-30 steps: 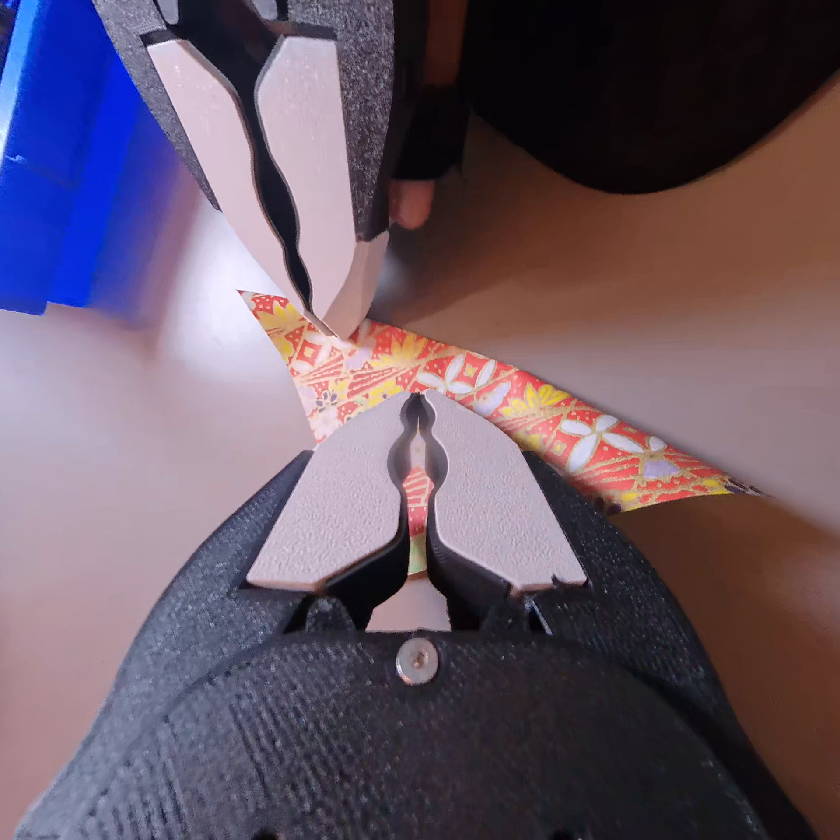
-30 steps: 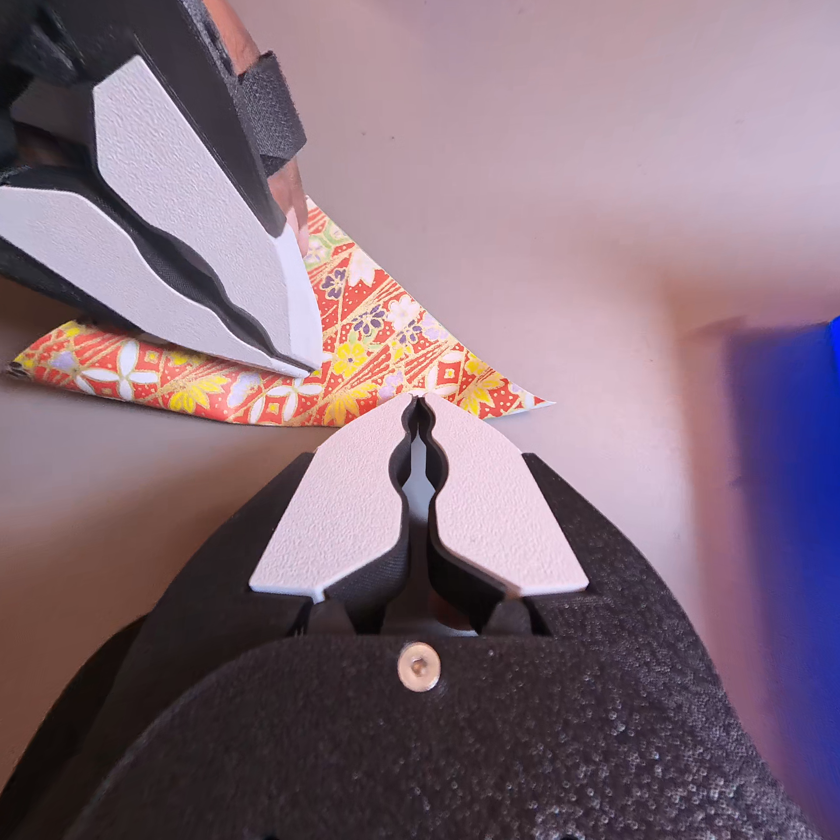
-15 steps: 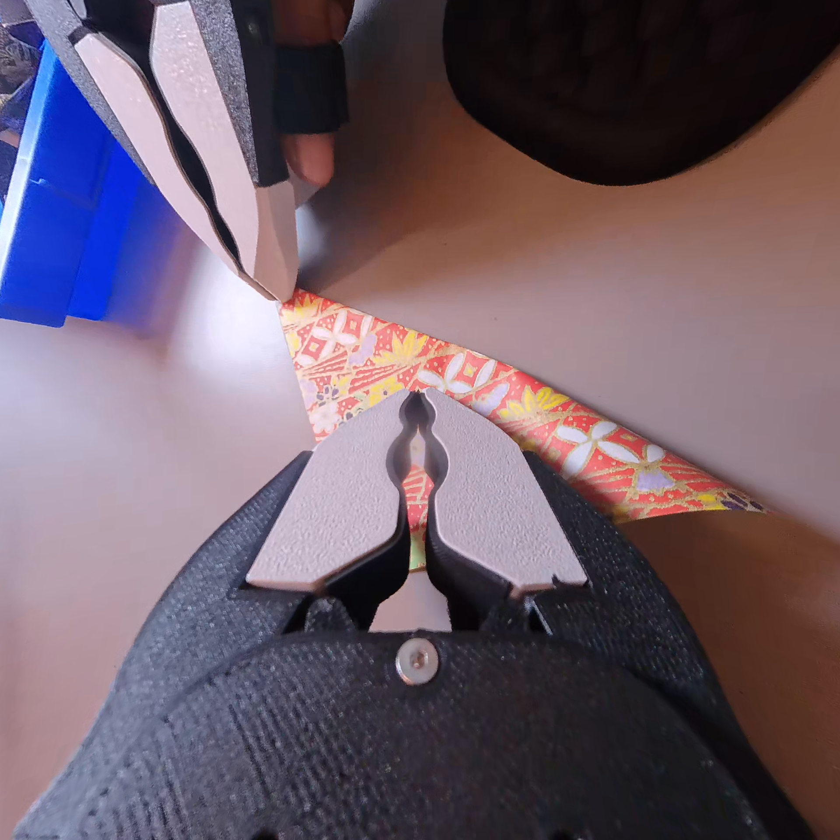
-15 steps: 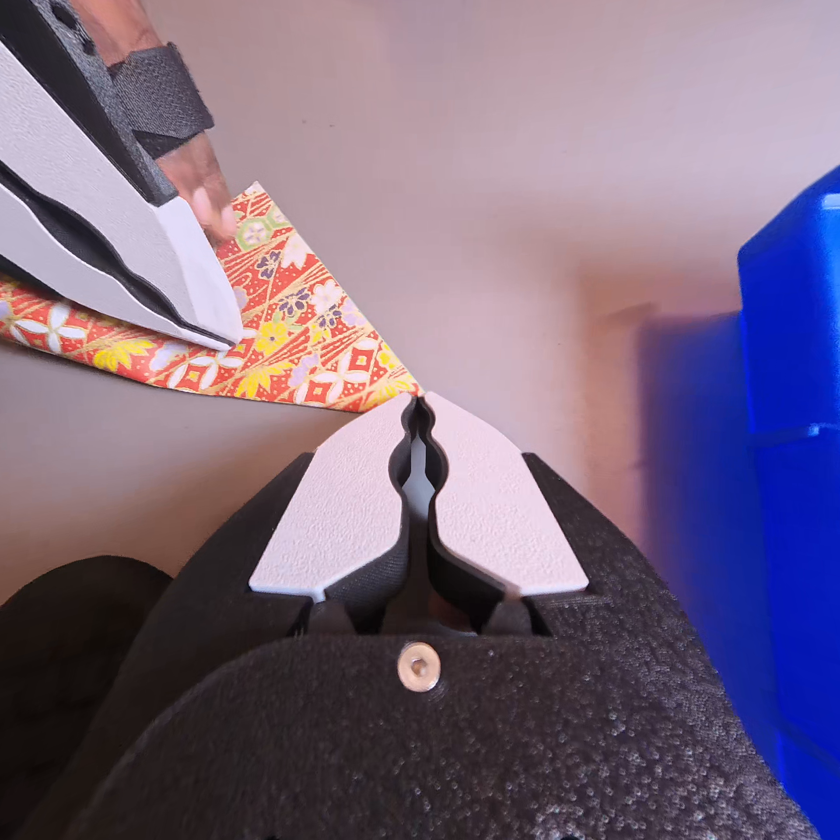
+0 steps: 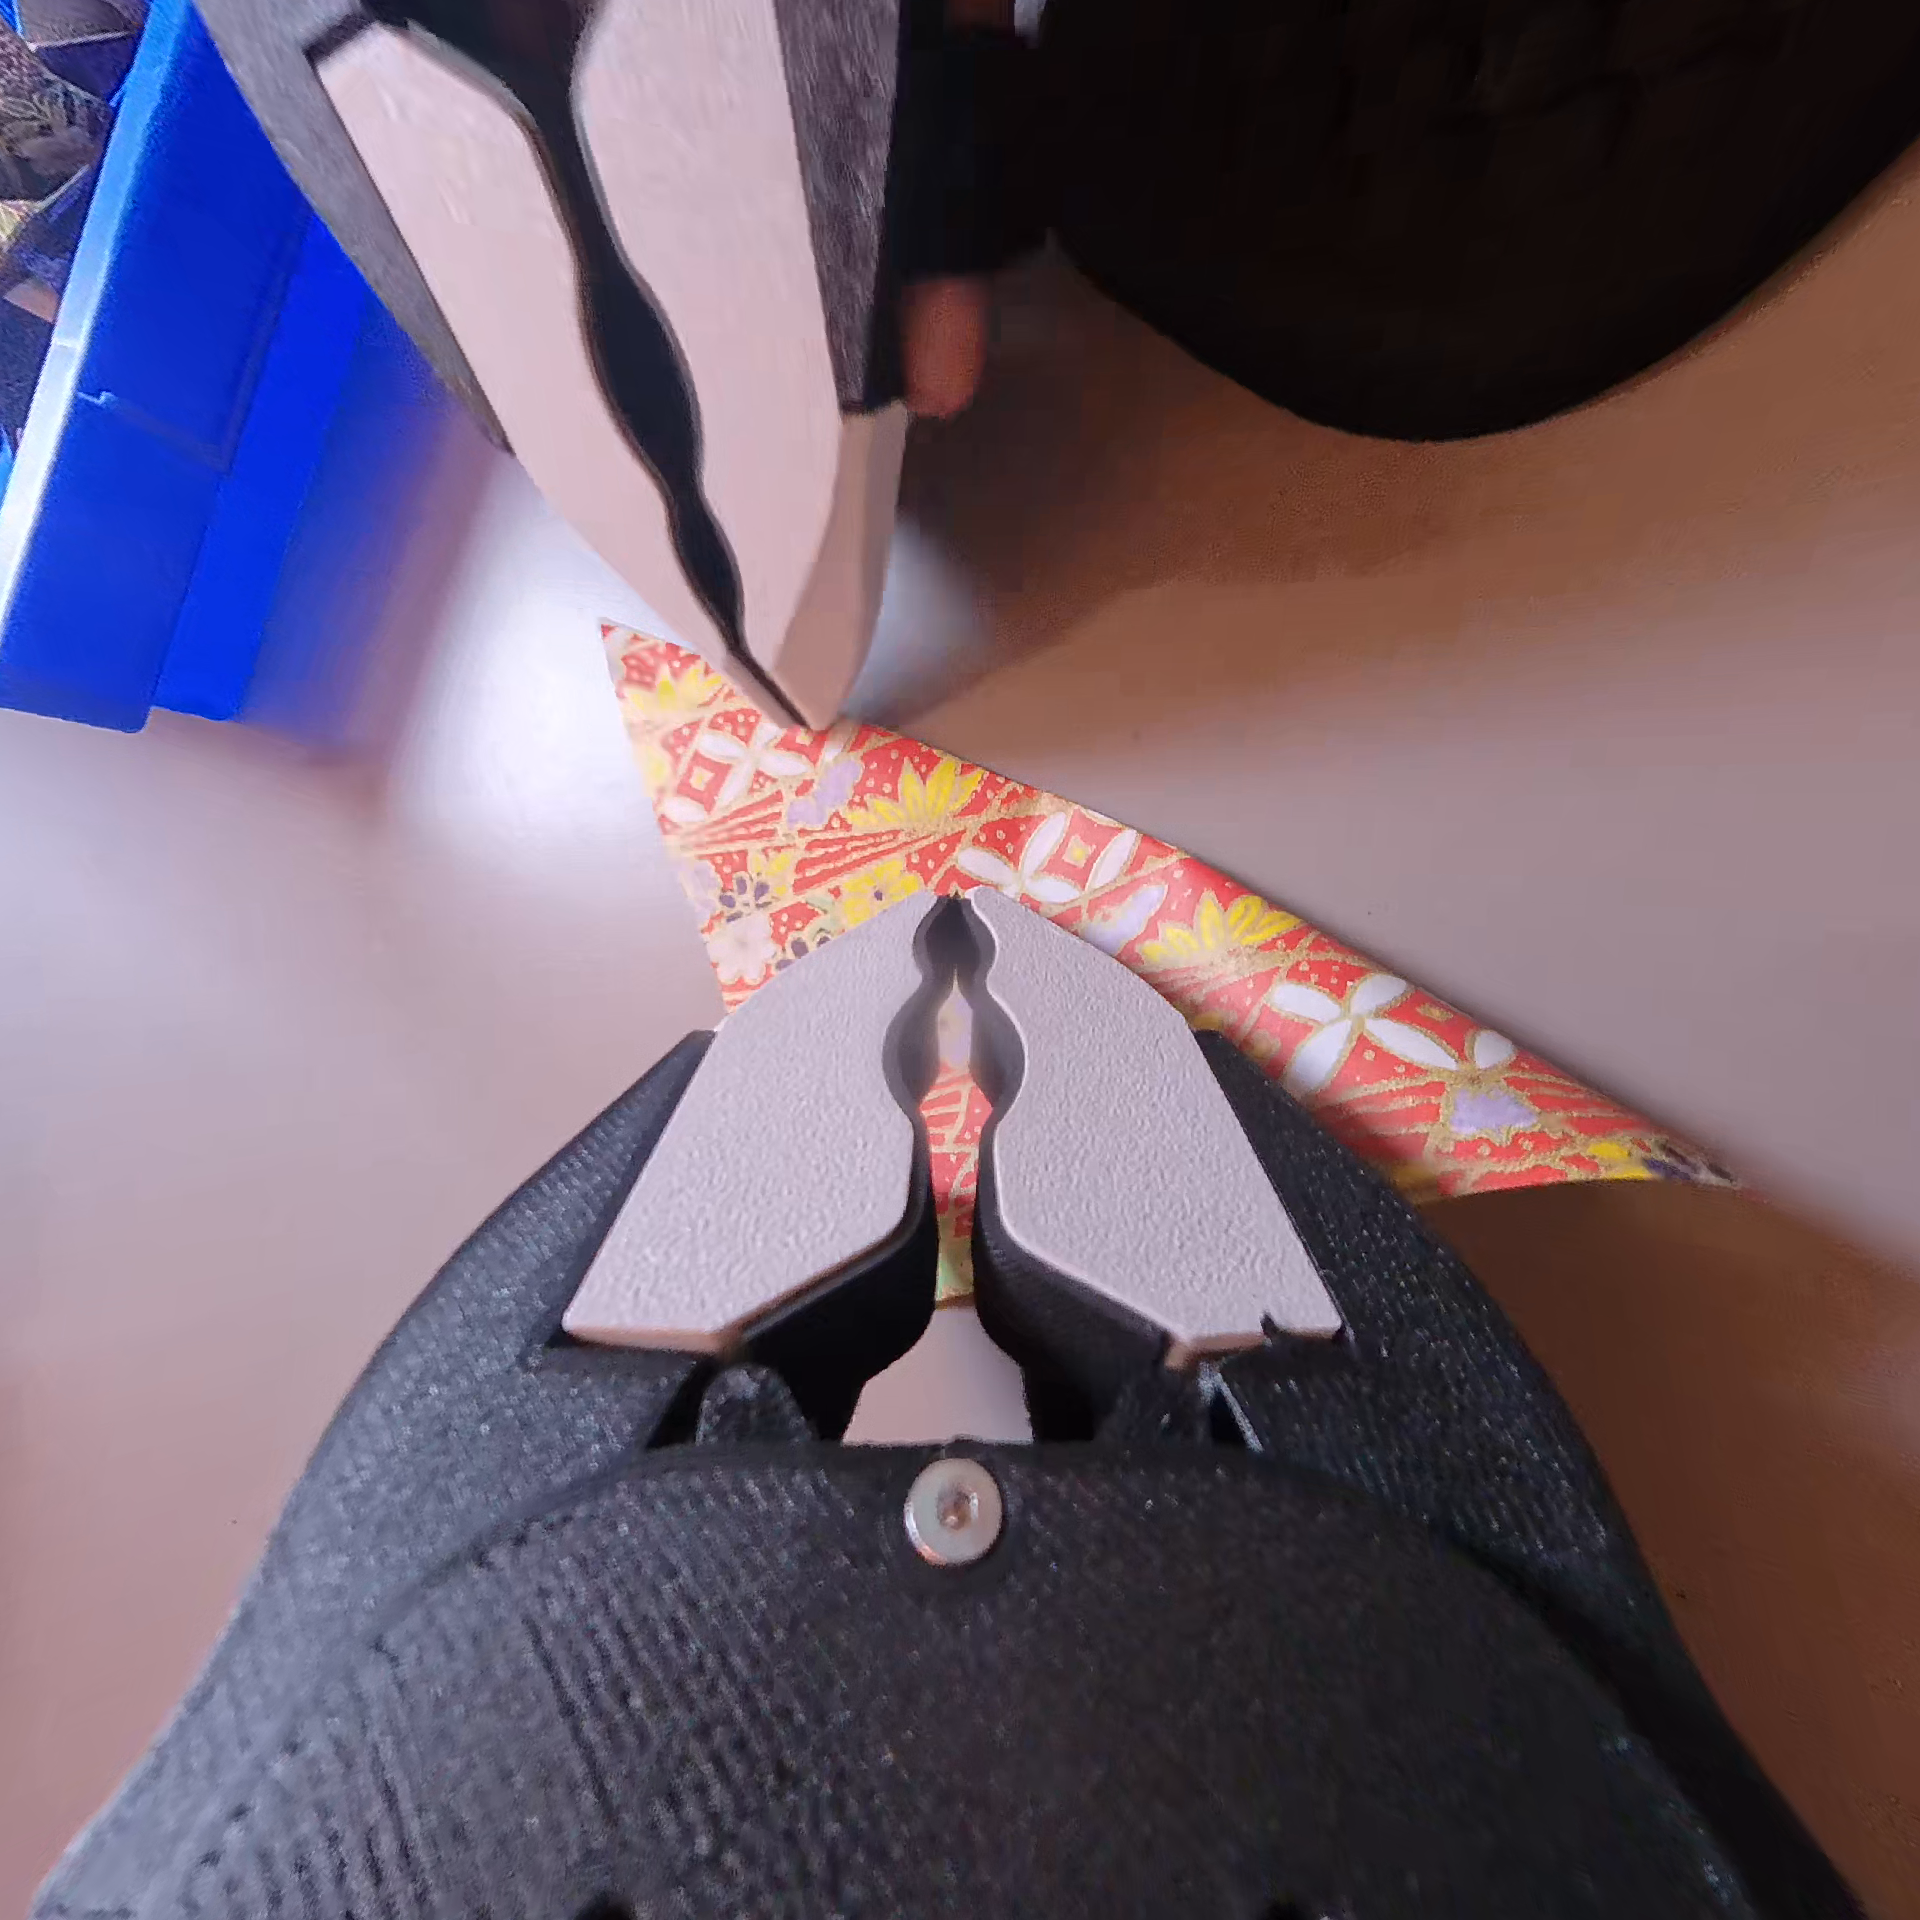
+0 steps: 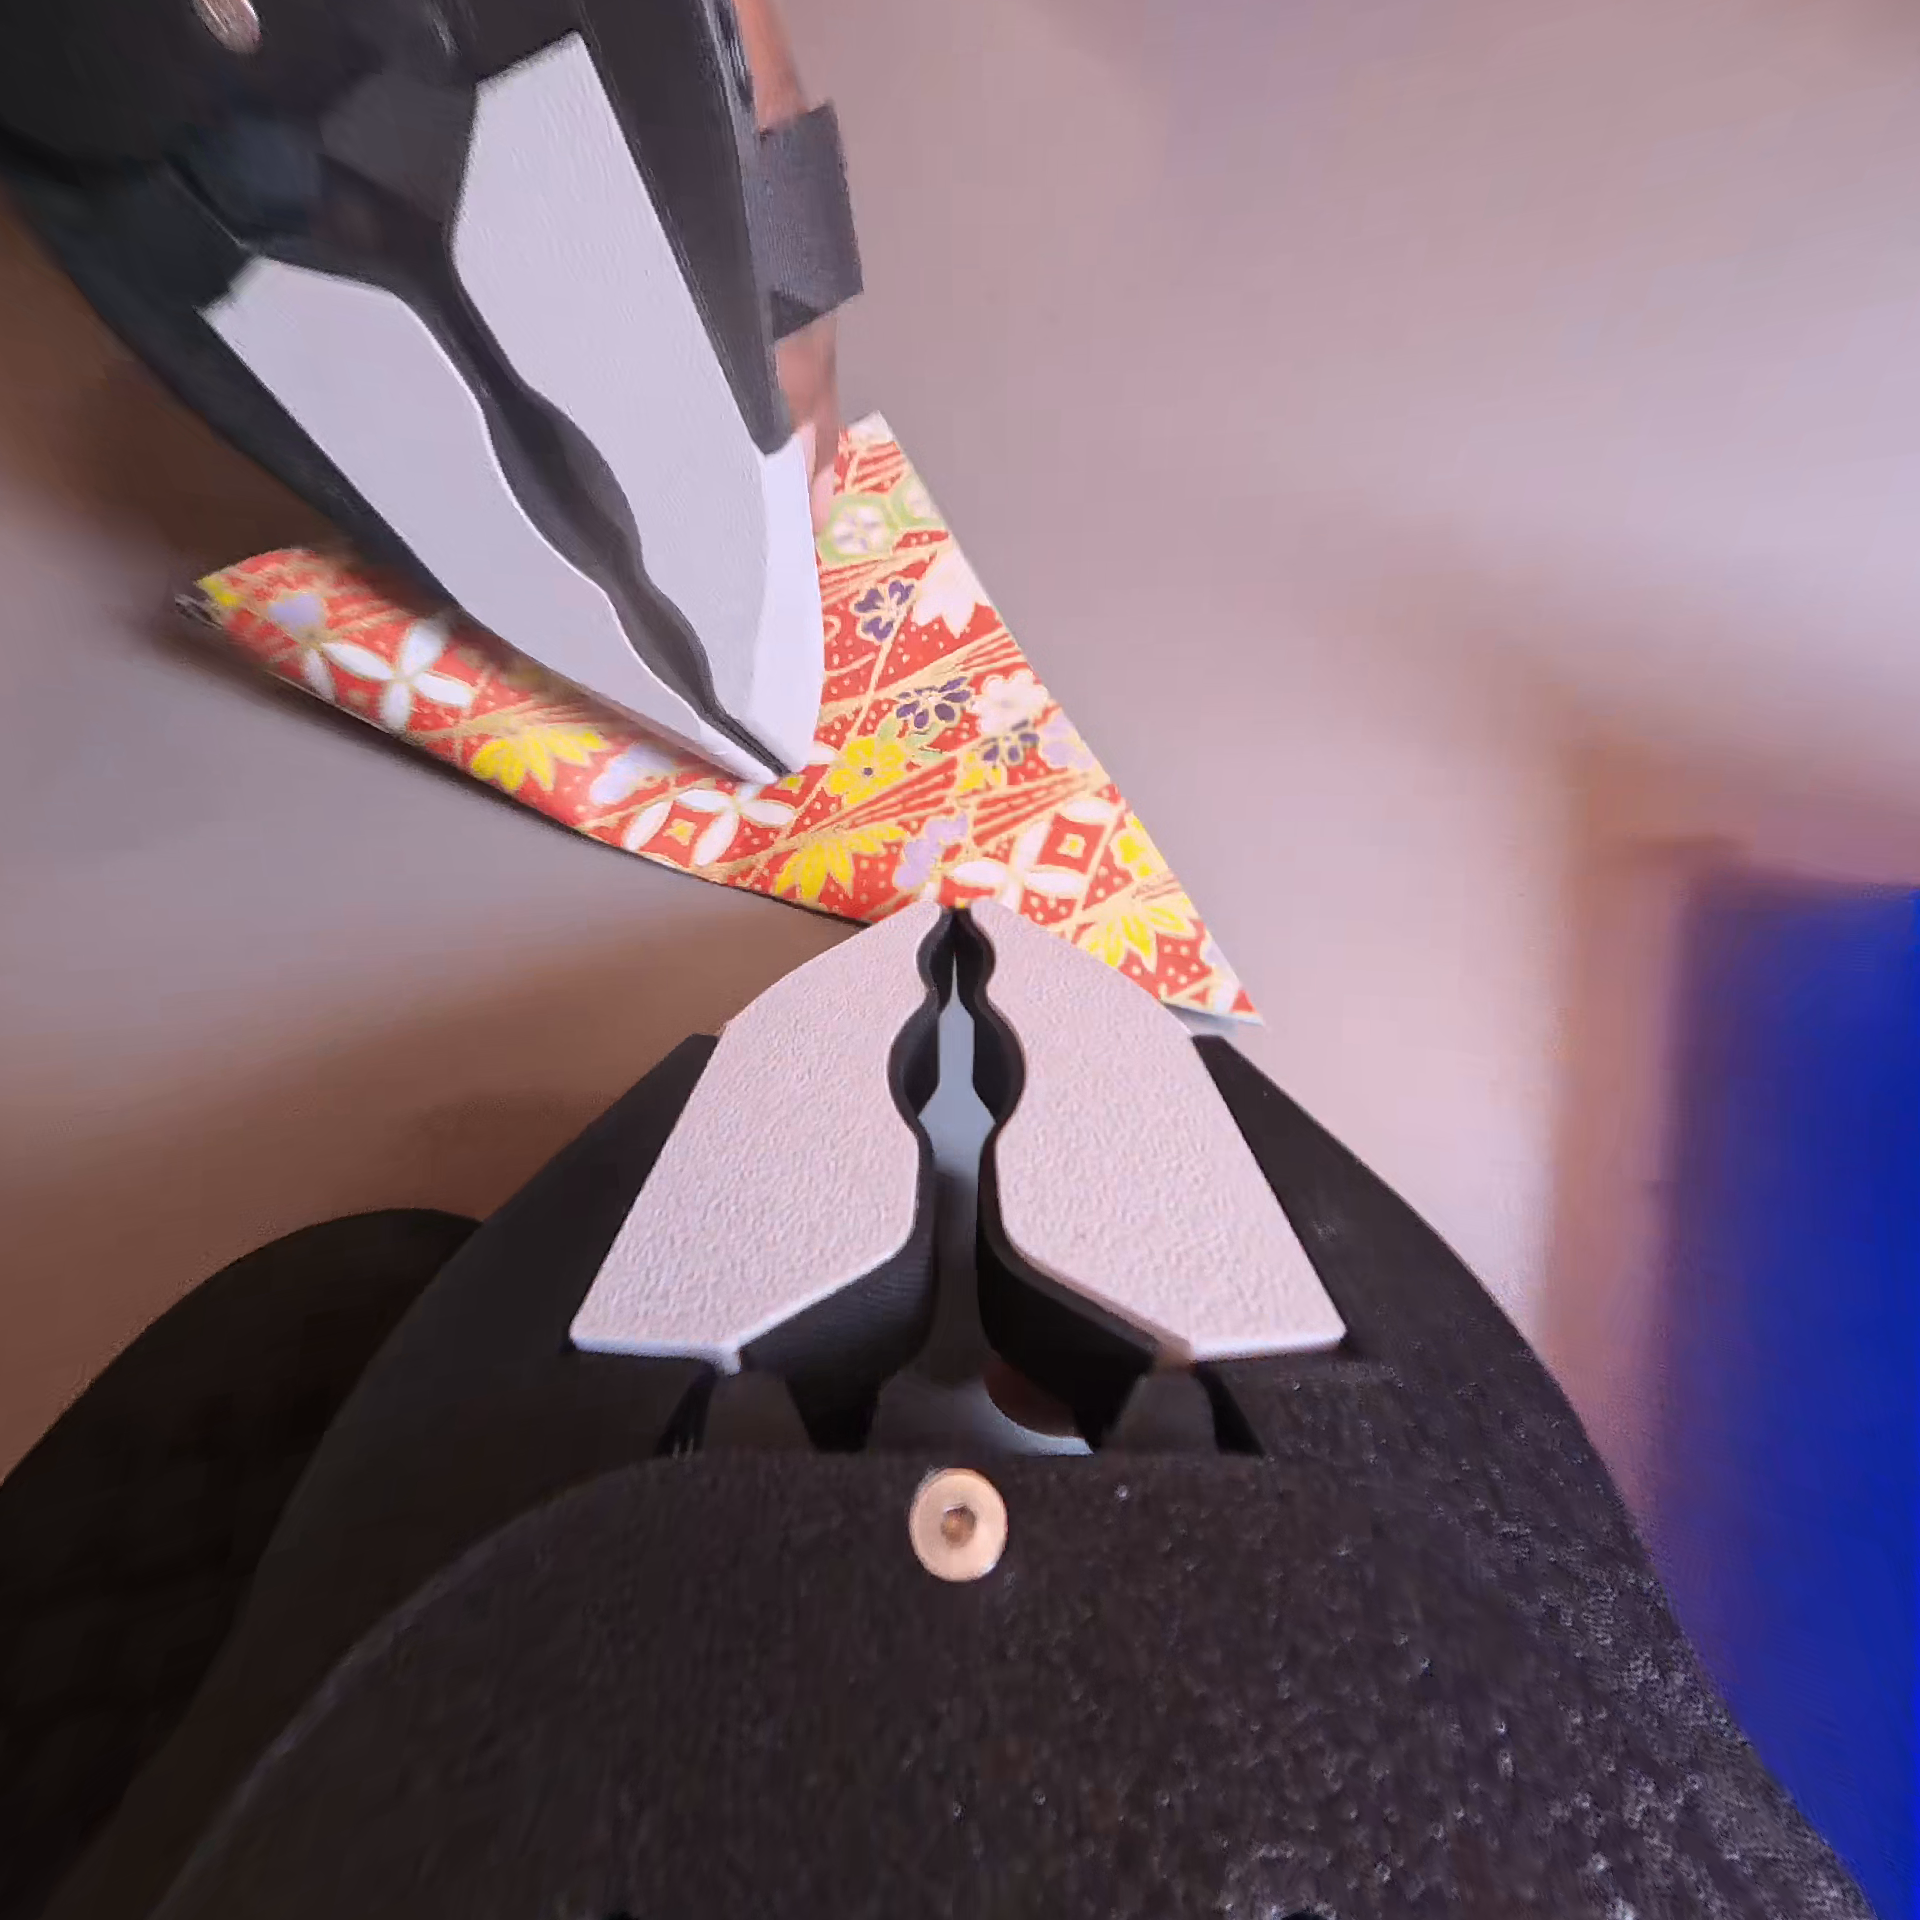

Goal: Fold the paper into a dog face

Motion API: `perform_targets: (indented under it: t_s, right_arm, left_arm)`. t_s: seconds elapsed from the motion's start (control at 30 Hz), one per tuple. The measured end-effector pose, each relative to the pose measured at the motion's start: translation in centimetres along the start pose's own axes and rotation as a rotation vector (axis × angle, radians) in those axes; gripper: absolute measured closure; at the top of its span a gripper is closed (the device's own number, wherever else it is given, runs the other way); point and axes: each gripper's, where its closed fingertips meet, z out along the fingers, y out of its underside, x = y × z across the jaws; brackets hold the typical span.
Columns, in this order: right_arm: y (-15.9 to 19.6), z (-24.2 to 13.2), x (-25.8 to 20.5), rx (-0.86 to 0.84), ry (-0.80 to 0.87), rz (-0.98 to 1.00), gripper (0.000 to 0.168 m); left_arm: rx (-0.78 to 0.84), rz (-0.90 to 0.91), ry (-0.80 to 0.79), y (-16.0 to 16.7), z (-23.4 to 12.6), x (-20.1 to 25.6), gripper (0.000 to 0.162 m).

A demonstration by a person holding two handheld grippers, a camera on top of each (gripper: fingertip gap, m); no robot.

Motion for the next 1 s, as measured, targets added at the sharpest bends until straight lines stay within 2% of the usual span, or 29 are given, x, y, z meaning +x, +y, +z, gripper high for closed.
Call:
perform_targets:
  t_s: [0.27, 0.47, 0.67, 0.73, 0.83, 1.0]
  right_arm:
    - [0.5, 0.1, 1.7, -0.034, -0.008, 0.063, 0.168]
    - [1.3, -0.8, 4.4, -0.009, 0.034, 0.122, 0.168]
    - [1.4, -1.0, 5.1, -0.014, 0.1, 0.146, 0.168]
    - [1.1, -1.3, 4.7, -0.02, 0.146, 0.117, 0.168]
    - [-1.1, -1.7, 1.5, 0.053, 0.096, 0.129, 0.168]
    - [0.1, 0.5, -1.8, -0.096, 0.116, 0.193, 0.168]
  left_arm:
    - [0.003, -0.001, 0.008, 0.0, 0.0, 0.0, 0.162]
    - [0.004, -0.002, 0.01, 0.0, 0.0, 0.0, 0.161]
    - [0.012, -0.017, 0.014, 0.0, 0.0, 0.0, 0.162]
    - [0.013, -0.023, 0.004, 0.0, 0.0, 0.0, 0.162]
    - [0.007, -0.046, -0.015, 0.0, 0.0, -0.1, 0.162]
    - [-0.041, -0.088, -0.056, 0.0, 0.0, 0.0, 0.162]
